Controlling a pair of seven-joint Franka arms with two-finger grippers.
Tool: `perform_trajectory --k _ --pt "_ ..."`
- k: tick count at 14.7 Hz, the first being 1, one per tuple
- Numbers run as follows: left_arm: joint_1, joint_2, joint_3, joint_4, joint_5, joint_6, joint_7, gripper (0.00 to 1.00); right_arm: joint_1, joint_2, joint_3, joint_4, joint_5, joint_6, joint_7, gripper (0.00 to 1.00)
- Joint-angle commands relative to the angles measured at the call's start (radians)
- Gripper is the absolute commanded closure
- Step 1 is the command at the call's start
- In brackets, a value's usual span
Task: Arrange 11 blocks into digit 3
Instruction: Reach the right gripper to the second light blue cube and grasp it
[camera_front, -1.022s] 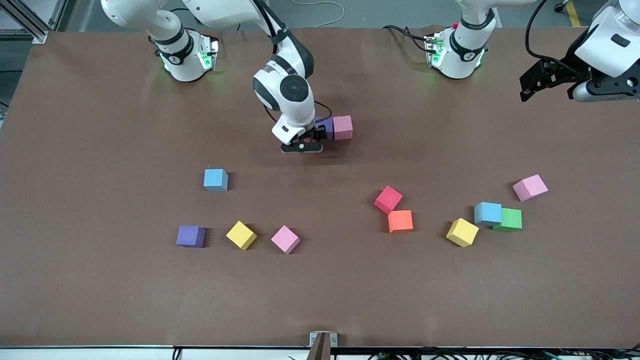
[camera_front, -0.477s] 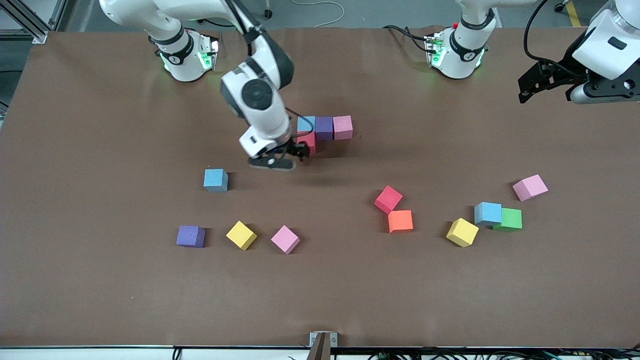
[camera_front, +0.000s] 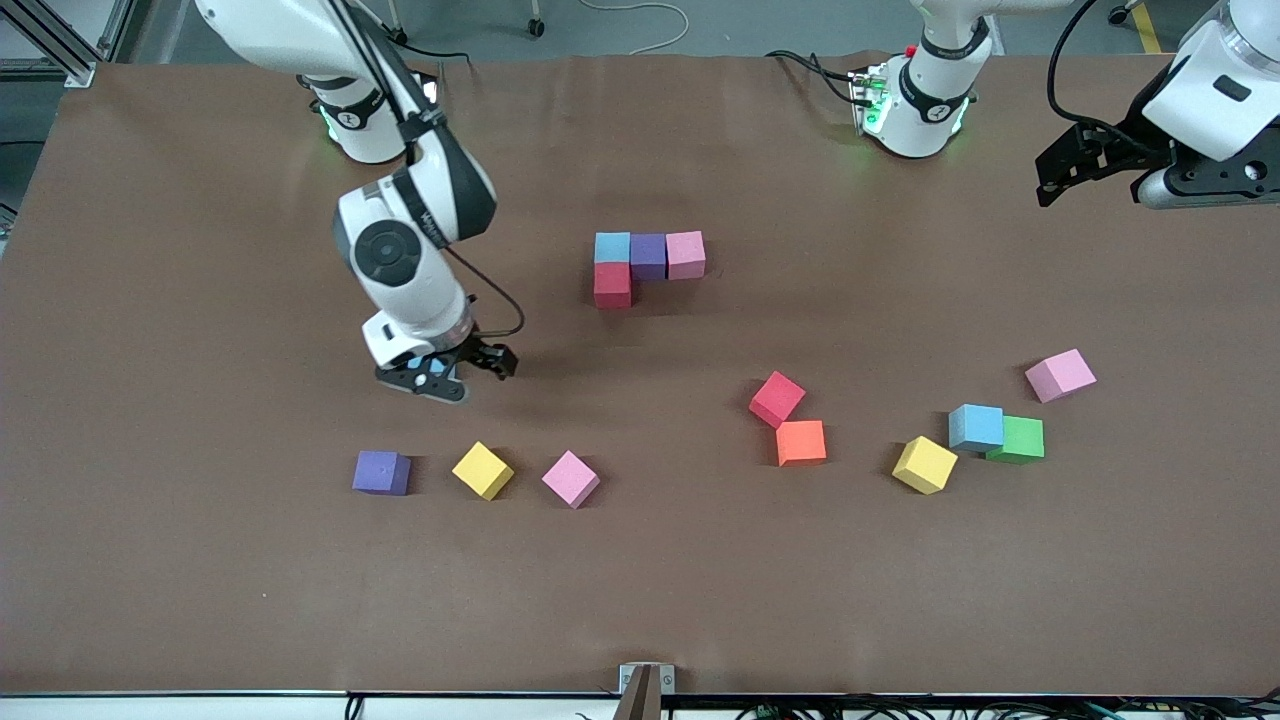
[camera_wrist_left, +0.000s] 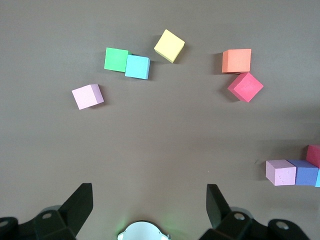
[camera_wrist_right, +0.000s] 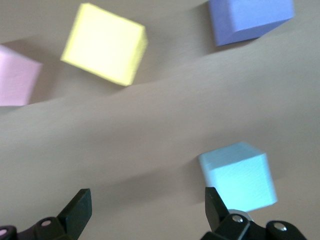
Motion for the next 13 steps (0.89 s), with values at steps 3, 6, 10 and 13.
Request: perform_trajectory --k 3,6,10,13 --pt "0.010 -0.012 -0.001 -0.014 -0.010 0.011 0.027 0.00 -0.115 -0.072 0.019 -0.268 -0.020 0.264 -0.178 0.00" --pt "0.007 -0.011 -0.001 -0.014 -0.009 0.011 0.027 0.00 -0.155 -0.080 0.019 -0.310 -0.019 0.278 -0.263 0.00" --pt "0.006 -0.006 -0.001 -0.011 -0.009 0.012 0.027 0.00 -0.154 -0.081 0.022 -0.321 -0.009 0.283 -0.259 0.00" --pt "0.007 -0.005 -0.001 -0.009 -0.009 0.014 0.027 0.00 -0.148 -0.080 0.025 -0.325 -0.006 0.283 -0.254 0.00"
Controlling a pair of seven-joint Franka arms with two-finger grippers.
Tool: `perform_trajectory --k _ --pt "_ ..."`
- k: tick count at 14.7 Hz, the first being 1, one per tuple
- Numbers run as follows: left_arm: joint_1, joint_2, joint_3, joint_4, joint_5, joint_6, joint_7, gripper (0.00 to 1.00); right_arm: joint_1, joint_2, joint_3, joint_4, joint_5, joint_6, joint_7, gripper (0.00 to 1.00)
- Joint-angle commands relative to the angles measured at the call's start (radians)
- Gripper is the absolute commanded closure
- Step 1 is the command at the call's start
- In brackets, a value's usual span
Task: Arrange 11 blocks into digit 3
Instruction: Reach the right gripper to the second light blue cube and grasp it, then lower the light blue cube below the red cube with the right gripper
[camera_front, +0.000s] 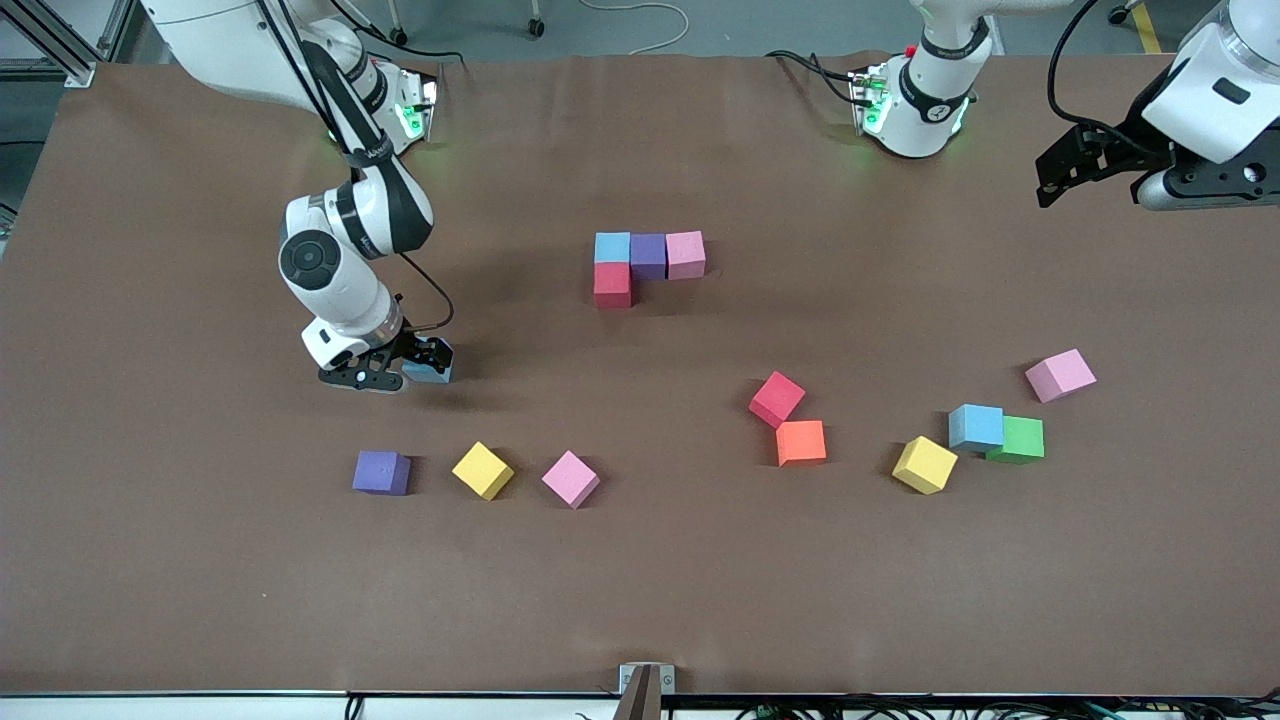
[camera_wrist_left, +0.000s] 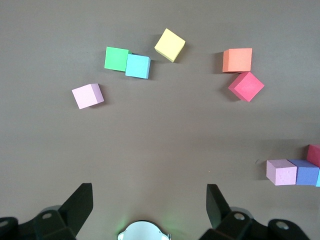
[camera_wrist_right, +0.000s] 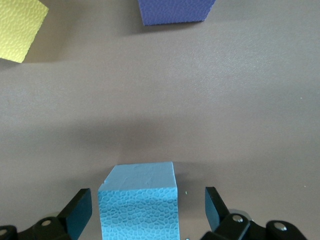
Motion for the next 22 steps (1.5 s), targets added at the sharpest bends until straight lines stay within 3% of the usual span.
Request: perform_trajectory --k 1,5,6,8,10,11,15,19,22 --pt "0.007 -0.005 -0.001 -0.007 -0.007 0.013 0.027 0.00 -0.006 -0.038 0.012 -0.044 -0.003 0.009 0.002 0.00" --pt "0.003 0.001 -0.001 -0.002 0.020 0.016 0.026 0.00 -0.006 -0.031 0.012 -0.044 -0.003 0.009 0.004 0.00" --pt "0.001 0.001 -0.001 -0.004 0.021 0.015 0.027 0.00 -0.005 -0.027 0.012 -0.047 -0.003 0.010 0.004 0.07" --pt "0.001 0.001 -0.001 -0.002 0.021 0.014 0.027 0.00 -0.002 -0.027 0.012 -0.047 -0.003 0.009 0.004 0.33" --pt "0.003 0.002 -0.001 -0.001 0.021 0.016 0.027 0.00 -0.002 -0.027 0.012 -0.044 -0.005 -0.003 0.007 0.85" --pt "0.001 0.001 -0.002 -0.001 0.021 0.016 0.027 0.00 0.000 -0.027 0.014 -0.043 -0.005 -0.005 0.008 0.99" --pt "0.001 -0.002 -0.001 -0.002 0.021 0.014 0.041 0.00 0.066 -0.029 0.027 0.006 -0.003 -0.019 0.069 1.00" --pt "0.004 0.002 -0.001 -0.001 0.021 0.033 0.043 0.00 0.213 0.006 0.027 0.182 0.033 -0.172 0.128 1.00" --pt "0.006 0.002 -0.001 0.002 0.021 0.033 0.043 0.00 0.308 0.087 0.026 0.302 0.103 -0.174 0.136 1.00"
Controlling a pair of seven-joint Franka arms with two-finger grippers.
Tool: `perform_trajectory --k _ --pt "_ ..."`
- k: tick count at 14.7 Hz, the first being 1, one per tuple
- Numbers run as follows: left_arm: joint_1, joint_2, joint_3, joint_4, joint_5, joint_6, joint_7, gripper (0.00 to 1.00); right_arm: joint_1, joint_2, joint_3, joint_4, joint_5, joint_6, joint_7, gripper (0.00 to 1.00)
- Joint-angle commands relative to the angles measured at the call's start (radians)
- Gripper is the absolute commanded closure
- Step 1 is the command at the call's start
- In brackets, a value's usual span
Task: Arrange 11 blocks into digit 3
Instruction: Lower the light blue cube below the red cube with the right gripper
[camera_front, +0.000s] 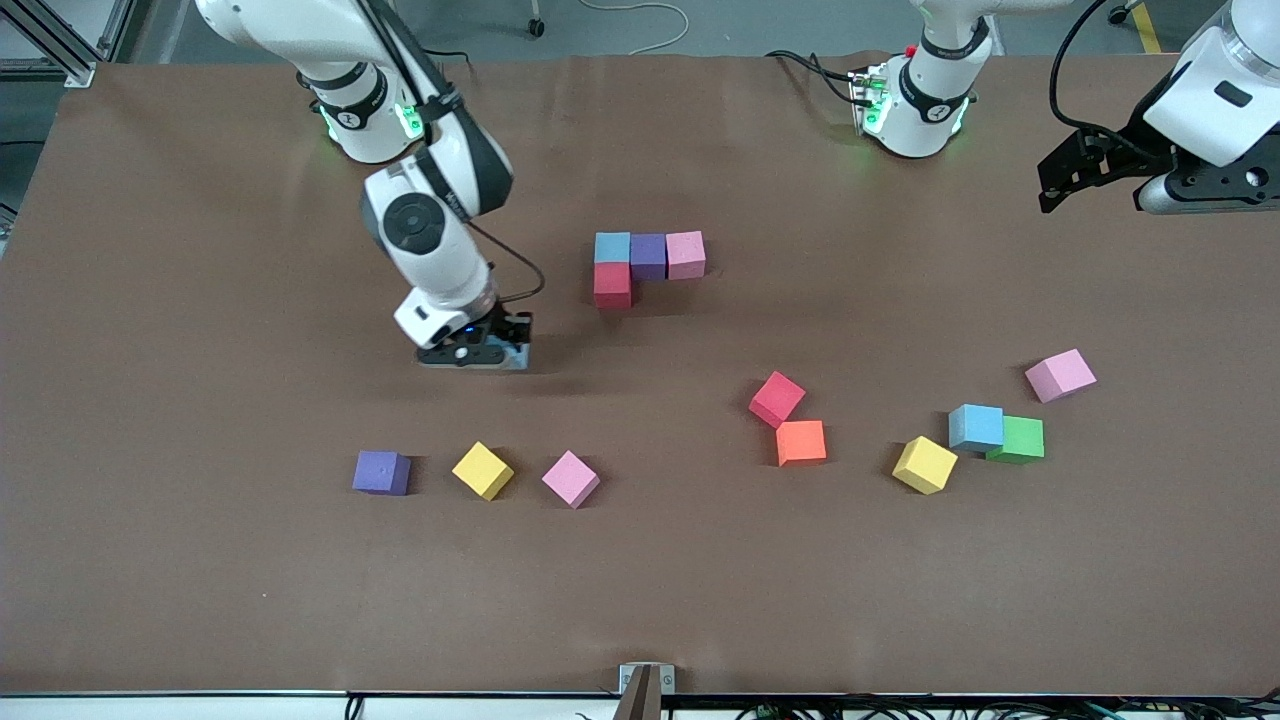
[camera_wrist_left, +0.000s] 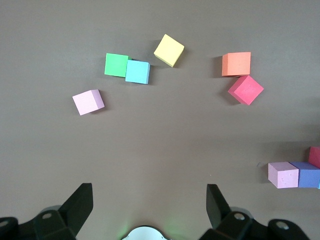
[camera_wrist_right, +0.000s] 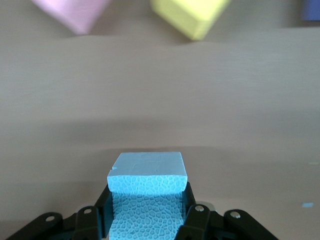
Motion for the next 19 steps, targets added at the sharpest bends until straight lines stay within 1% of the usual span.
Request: perform_trajectory --k 1,4,9,19 --pt "0.006 -0.001 -0.002 0.007 0.016 0.014 0.023 0.00 0.079 0.100 -0.008 0.130 0.043 -0.012 0.041 1.00" --pt "0.003 0.004 -0.002 0.005 0.016 0.017 0.023 0.00 0.139 0.151 -0.008 0.206 0.042 -0.013 0.115 1.00" --pt "0.006 0.005 -0.002 0.002 0.016 0.016 0.024 0.00 0.195 0.176 -0.008 0.206 0.043 -0.013 0.122 1.00" --pt "0.006 0.002 0.000 0.004 0.016 0.008 0.044 0.00 0.227 0.207 -0.010 0.200 0.042 -0.019 0.168 0.99"
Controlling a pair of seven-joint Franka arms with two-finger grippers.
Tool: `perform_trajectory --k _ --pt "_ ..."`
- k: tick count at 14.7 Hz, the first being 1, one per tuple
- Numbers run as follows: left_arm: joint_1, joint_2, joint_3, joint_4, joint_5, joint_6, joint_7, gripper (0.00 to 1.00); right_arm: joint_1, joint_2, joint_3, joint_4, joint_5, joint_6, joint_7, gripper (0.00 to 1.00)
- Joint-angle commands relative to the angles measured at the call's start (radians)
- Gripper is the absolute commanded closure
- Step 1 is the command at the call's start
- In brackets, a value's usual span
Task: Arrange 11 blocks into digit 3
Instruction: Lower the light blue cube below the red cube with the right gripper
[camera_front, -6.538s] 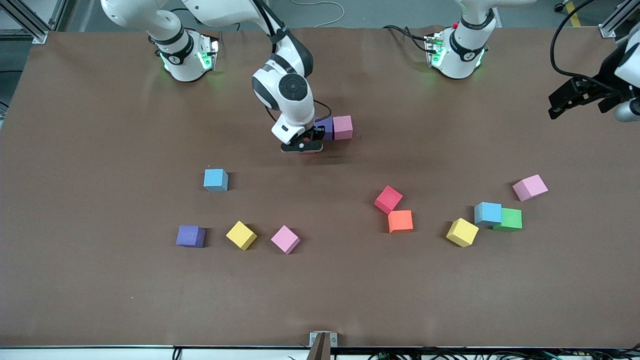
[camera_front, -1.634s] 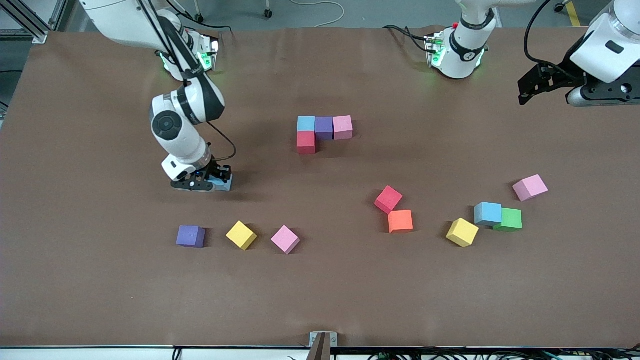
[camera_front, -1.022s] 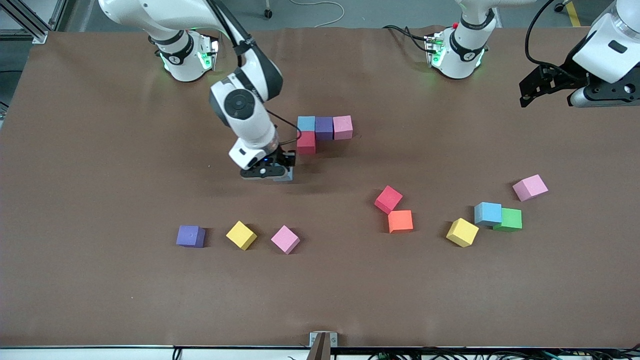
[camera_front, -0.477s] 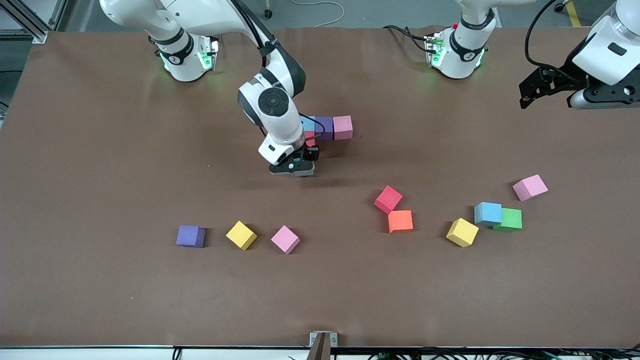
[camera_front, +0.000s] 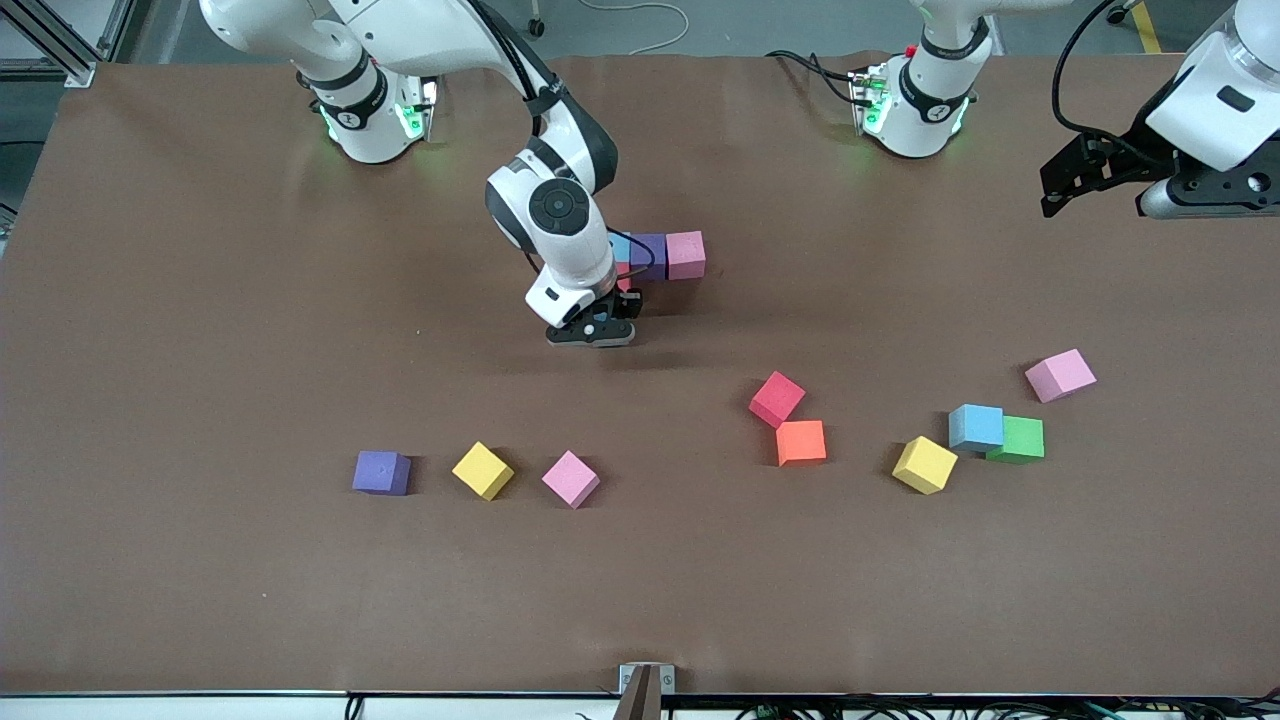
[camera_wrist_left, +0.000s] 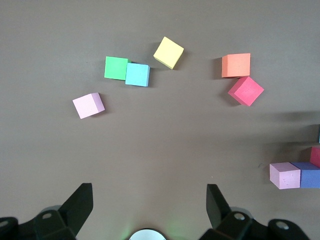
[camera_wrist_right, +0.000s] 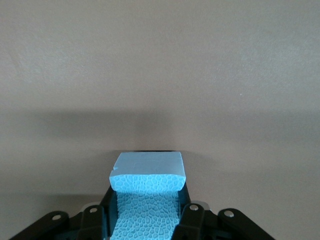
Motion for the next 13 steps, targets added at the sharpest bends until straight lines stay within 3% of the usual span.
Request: perform_trajectory --k 1,13 --pt "0.002 0.000 -0.002 0.006 0.016 0.000 0.024 0.00 0.023 0.006 -0.010 0.007 0.009 -0.011 0.028 0.99" --pt "0.002 -0.005 -0.002 0.012 0.016 -0.004 0.025 0.00 0.039 0.013 -0.010 0.007 0.009 -0.010 0.043 0.99"
